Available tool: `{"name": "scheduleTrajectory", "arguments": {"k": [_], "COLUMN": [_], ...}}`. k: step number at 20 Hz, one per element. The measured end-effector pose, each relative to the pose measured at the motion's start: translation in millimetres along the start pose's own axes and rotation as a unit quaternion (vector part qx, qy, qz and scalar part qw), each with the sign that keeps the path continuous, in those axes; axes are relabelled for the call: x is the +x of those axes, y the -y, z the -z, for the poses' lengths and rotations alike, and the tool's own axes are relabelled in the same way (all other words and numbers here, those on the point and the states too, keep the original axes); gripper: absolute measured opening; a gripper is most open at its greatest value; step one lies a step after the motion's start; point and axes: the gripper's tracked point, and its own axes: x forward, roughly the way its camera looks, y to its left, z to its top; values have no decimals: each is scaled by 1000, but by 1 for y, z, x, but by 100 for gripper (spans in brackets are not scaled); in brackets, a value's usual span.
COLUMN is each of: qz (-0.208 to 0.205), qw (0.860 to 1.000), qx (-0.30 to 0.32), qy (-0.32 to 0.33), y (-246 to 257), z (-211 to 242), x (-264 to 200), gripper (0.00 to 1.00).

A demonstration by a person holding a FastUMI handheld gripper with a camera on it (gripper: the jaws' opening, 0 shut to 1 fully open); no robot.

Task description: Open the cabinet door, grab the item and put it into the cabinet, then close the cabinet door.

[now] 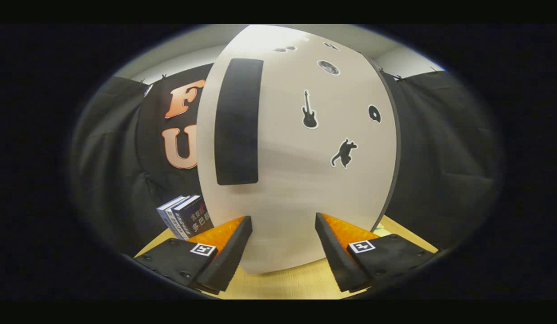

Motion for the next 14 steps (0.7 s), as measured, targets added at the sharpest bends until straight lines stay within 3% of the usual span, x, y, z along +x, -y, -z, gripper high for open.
{"name": "scheduleTrajectory", "arguments": {"k": [6,14], "qz": [13,23], "qw": [1000,1000], "qx": [22,15], "qy": [-8,9], "y": [7,41], "z": [6,-34], "x": [-13,-81], "gripper": [93,93]}}
